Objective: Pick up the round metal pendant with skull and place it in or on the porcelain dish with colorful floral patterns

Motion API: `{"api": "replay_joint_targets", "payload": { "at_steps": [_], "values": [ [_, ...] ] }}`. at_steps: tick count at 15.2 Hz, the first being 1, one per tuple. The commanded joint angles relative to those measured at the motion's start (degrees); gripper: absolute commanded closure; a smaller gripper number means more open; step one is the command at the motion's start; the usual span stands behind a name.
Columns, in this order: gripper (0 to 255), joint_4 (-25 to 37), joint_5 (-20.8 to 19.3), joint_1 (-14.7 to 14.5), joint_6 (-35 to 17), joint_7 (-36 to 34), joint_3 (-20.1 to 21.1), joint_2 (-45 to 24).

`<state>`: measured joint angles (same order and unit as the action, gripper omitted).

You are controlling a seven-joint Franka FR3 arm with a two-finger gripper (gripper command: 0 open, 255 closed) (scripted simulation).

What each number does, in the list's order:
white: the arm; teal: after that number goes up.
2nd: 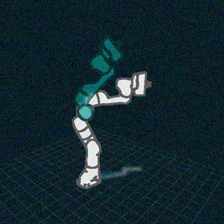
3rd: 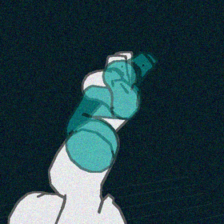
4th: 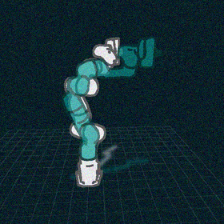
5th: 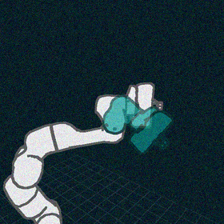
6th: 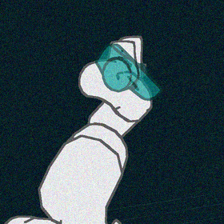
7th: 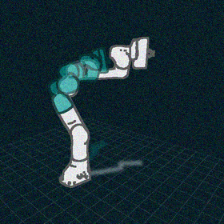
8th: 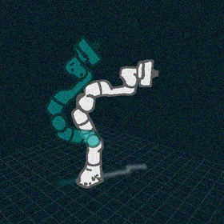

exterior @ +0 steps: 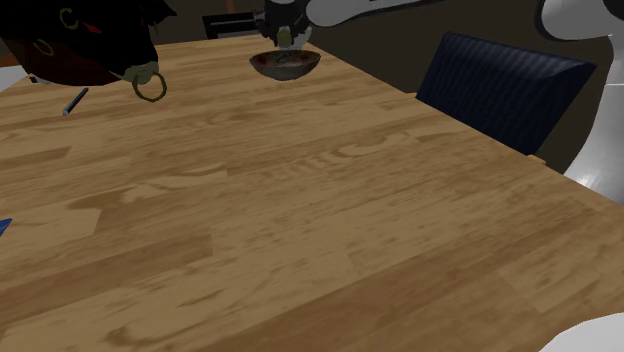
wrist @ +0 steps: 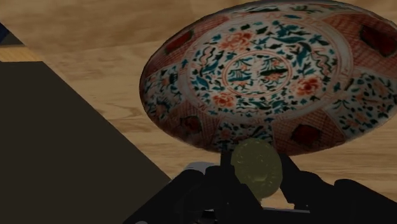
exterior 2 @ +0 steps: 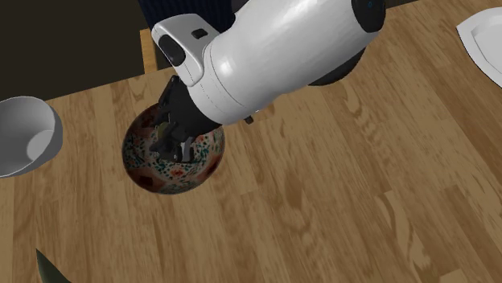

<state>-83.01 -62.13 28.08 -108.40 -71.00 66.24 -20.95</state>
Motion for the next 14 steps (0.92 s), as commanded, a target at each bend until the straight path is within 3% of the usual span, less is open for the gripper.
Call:
{"api": "replay_joint_targets", "payload": {
  "at_steps": [1, 11, 12, 14],
  "values": [
    [255, -1.27, -0.34, 0.28, -0.93, -0.93, -0.13, -0.05],
    [255, -3.05, -0.62, 0.9, -2.19, -2.06, -0.19, 0.1],
    [0, -3.05, -0.62, 0.9, -2.19, -2.06, -0.19, 0.1],
    [0, -3.05, -0.62, 0.9, -2.19, -2.06, -0.19, 0.1]
  ]
}}
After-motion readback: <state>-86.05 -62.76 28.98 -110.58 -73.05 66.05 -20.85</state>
